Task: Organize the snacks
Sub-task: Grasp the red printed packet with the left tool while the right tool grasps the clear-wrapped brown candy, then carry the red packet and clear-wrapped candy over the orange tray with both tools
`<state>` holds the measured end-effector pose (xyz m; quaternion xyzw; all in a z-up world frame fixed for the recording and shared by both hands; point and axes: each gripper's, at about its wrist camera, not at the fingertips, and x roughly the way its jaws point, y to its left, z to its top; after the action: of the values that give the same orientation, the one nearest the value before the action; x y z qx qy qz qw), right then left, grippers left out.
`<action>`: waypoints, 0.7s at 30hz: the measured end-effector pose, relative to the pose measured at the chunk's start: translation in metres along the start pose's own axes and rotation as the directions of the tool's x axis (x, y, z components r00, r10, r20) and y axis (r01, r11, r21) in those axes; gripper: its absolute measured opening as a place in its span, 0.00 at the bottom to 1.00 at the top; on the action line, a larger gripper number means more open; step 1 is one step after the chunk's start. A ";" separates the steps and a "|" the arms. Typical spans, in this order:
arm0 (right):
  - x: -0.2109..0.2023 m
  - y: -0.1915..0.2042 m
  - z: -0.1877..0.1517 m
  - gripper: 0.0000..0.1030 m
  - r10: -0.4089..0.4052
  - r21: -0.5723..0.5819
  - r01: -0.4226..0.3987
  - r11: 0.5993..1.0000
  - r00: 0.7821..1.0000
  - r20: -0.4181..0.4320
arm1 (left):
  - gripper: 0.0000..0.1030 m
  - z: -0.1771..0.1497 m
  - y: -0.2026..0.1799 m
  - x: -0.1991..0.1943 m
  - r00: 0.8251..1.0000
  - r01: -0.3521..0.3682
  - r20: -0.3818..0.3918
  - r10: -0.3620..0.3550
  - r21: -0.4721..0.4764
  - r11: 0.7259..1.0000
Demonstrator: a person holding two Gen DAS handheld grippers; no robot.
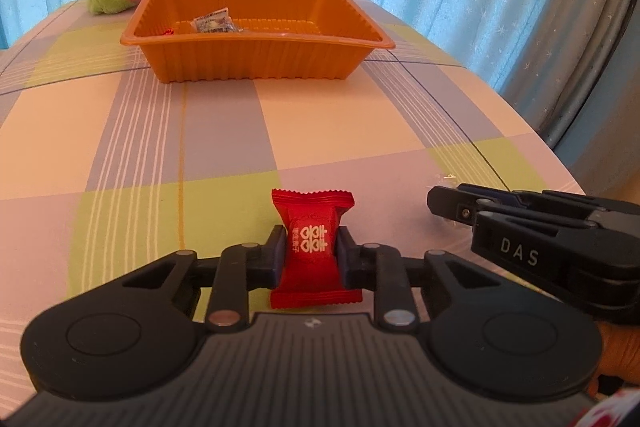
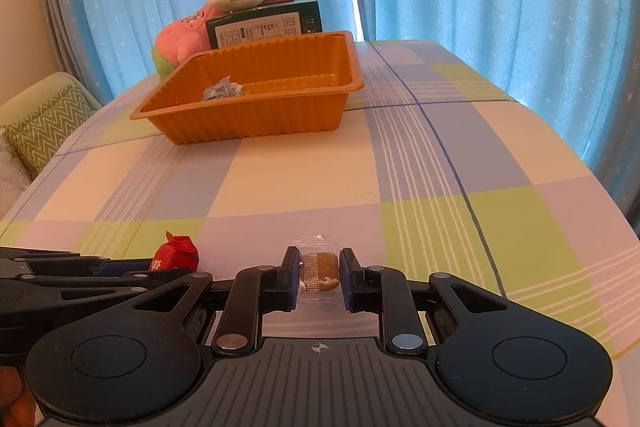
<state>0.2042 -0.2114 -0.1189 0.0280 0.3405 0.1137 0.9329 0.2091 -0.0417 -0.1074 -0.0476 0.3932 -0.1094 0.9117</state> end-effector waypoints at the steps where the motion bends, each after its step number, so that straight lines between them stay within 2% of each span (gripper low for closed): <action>1: -0.001 0.000 0.000 0.21 0.001 0.002 -0.001 1.000 1.000 0.002 | 0.22 0.001 0.001 -0.001 1.000 -0.001 0.005 0.001 -0.001 1.000; 21: -0.004 0.009 0.007 0.21 0.019 0.002 -0.019 1.000 1.000 0.016 | 0.22 0.022 0.018 -0.021 0.996 -0.029 0.081 0.033 -0.040 0.999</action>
<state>0.2040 -0.2030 -0.1094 0.0332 0.3329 0.1221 0.9345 0.2134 -0.0193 -0.0806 -0.0636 0.3583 -0.0856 0.9275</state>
